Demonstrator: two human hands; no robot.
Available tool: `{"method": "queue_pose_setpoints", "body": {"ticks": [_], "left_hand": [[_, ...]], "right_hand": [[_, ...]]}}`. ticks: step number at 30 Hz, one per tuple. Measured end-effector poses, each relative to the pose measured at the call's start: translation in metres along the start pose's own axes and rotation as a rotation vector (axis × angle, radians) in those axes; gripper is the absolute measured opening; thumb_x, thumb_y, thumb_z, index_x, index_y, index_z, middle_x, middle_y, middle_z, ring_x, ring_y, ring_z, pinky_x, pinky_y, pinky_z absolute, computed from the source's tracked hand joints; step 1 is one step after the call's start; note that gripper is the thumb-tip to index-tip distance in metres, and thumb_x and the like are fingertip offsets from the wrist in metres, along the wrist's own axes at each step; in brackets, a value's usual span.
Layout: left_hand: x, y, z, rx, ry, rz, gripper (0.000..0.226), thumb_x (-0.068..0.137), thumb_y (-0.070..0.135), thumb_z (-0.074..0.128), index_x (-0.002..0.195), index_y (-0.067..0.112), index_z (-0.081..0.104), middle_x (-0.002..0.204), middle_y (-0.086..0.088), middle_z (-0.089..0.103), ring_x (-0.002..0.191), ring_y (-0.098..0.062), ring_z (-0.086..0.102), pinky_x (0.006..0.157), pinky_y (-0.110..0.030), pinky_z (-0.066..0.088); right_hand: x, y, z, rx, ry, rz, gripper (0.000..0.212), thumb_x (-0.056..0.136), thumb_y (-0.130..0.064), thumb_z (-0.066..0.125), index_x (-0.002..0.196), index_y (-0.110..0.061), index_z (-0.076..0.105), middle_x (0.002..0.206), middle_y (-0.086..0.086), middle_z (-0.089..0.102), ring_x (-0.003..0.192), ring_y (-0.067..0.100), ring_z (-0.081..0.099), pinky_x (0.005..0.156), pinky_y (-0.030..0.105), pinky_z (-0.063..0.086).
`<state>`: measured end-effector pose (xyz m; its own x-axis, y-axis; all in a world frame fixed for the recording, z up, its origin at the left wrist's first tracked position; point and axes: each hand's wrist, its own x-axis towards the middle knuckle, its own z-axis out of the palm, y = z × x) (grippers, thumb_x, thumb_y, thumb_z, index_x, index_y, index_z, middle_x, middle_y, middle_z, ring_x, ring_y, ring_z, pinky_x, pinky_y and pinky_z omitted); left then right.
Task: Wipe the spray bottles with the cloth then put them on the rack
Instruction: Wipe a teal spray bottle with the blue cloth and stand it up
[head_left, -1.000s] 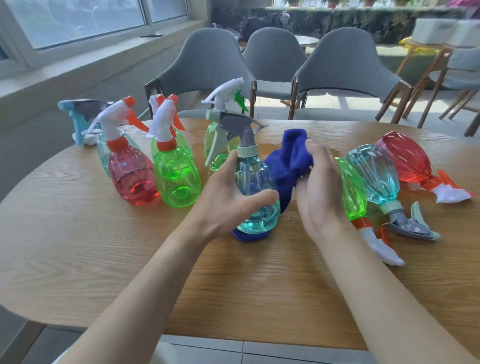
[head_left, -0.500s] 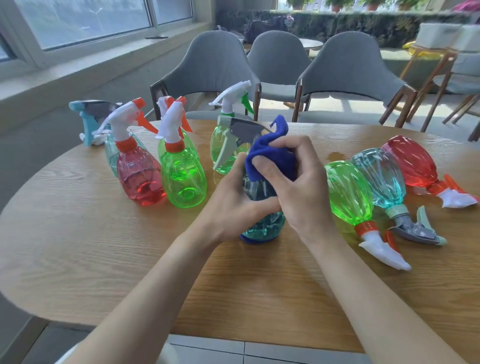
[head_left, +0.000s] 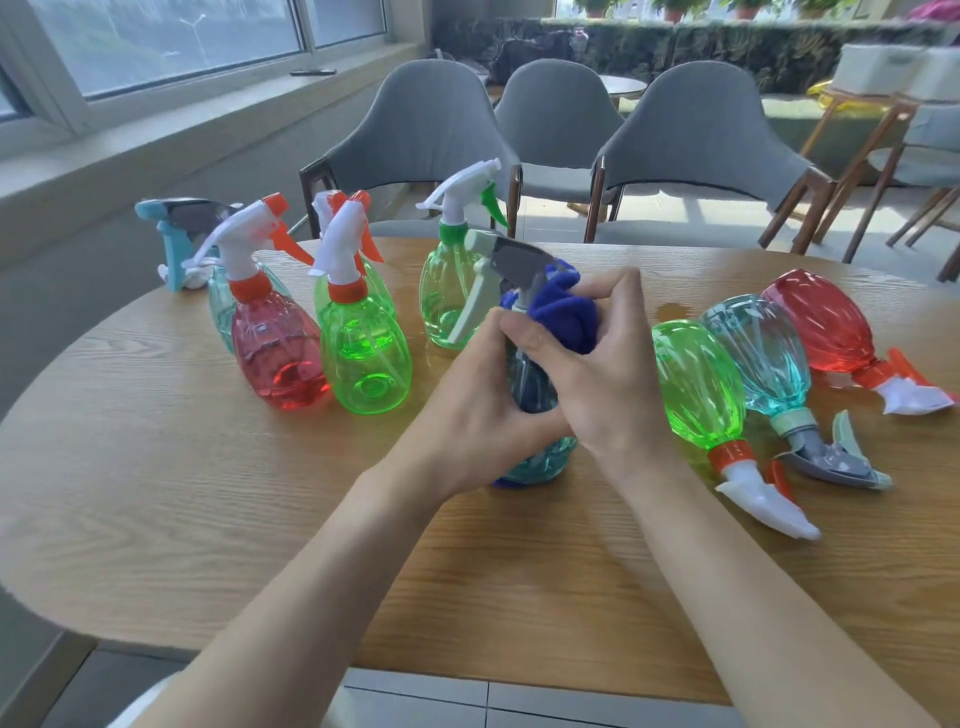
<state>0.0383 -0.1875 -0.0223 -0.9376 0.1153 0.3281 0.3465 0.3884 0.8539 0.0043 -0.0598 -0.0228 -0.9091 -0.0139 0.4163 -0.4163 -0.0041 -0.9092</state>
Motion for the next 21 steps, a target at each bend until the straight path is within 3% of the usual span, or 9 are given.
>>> {"method": "queue_pose_setpoints", "body": {"ticks": [2,4,7,12,16,18,21], "left_hand": [[0.0,0.0,0.0,0.032,0.002,0.008,0.051,0.08,0.017,0.09,0.113,0.026,0.052,0.107,0.002,0.068,0.091,-0.002,0.066,0.079,-0.019,0.052],[0.0,0.0,0.0,-0.002,-0.016,-0.006,0.051,0.08,0.009,0.087,0.115,0.021,0.052,0.105,-0.002,0.069,0.09,-0.012,0.069,0.079,-0.025,0.054],[-0.002,0.002,0.001,-0.047,-0.029,-0.033,0.051,0.08,0.003,0.085,0.117,0.017,0.054,0.103,-0.006,0.069,0.093,-0.021,0.069,0.081,-0.033,0.057],[-0.001,0.003,-0.011,-0.117,-0.047,-0.071,0.05,0.08,0.006,0.085,0.117,0.018,0.053,0.096,0.0,0.07,0.085,-0.012,0.067,0.082,-0.034,0.056],[-0.003,0.004,-0.017,-0.15,-0.139,-0.052,0.055,0.079,0.015,0.084,0.124,0.022,0.052,0.104,0.003,0.069,0.098,-0.02,0.071,0.089,-0.034,0.058],[-0.004,0.005,-0.014,-0.168,-0.185,-0.065,0.056,0.084,0.013,0.085,0.128,0.021,0.053,0.111,0.0,0.071,0.103,-0.021,0.072,0.089,-0.031,0.059],[-0.005,0.006,-0.008,-0.137,-0.183,-0.076,0.043,0.095,0.02,0.082,0.129,0.028,0.056,0.115,0.012,0.073,0.104,-0.004,0.071,0.087,-0.017,0.053]], "right_hand": [[0.003,0.0,-0.004,0.137,0.02,0.066,0.04,0.08,-0.036,0.09,0.092,-0.03,0.052,0.095,0.015,0.07,0.088,0.028,0.071,0.085,0.049,0.062],[0.006,0.004,-0.008,0.348,0.031,0.15,0.033,0.091,-0.023,0.083,0.091,-0.021,0.05,0.086,0.005,0.07,0.081,0.022,0.07,0.077,0.044,0.061],[0.008,0.01,-0.008,0.482,0.081,0.234,0.028,0.095,-0.016,0.077,0.093,-0.016,0.048,0.087,0.004,0.07,0.085,0.023,0.07,0.079,0.043,0.061],[0.014,0.016,-0.004,0.588,0.206,0.322,0.018,0.102,-0.032,0.069,0.098,-0.017,0.062,0.106,0.021,0.07,0.102,0.036,0.07,0.102,0.058,0.057],[0.022,0.017,-0.013,0.732,0.258,0.343,0.037,0.105,-0.039,0.061,0.12,-0.005,0.063,0.141,0.037,0.059,0.13,0.05,0.061,0.111,0.067,0.048],[0.023,0.016,-0.015,0.761,0.244,0.368,0.042,0.107,-0.039,0.056,0.126,-0.002,0.06,0.142,0.037,0.057,0.132,0.049,0.06,0.113,0.065,0.047],[0.018,0.015,-0.011,0.724,0.215,0.397,0.039,0.11,-0.036,0.051,0.116,-0.002,0.069,0.124,0.025,0.074,0.121,0.041,0.07,0.108,0.054,0.054]]}}
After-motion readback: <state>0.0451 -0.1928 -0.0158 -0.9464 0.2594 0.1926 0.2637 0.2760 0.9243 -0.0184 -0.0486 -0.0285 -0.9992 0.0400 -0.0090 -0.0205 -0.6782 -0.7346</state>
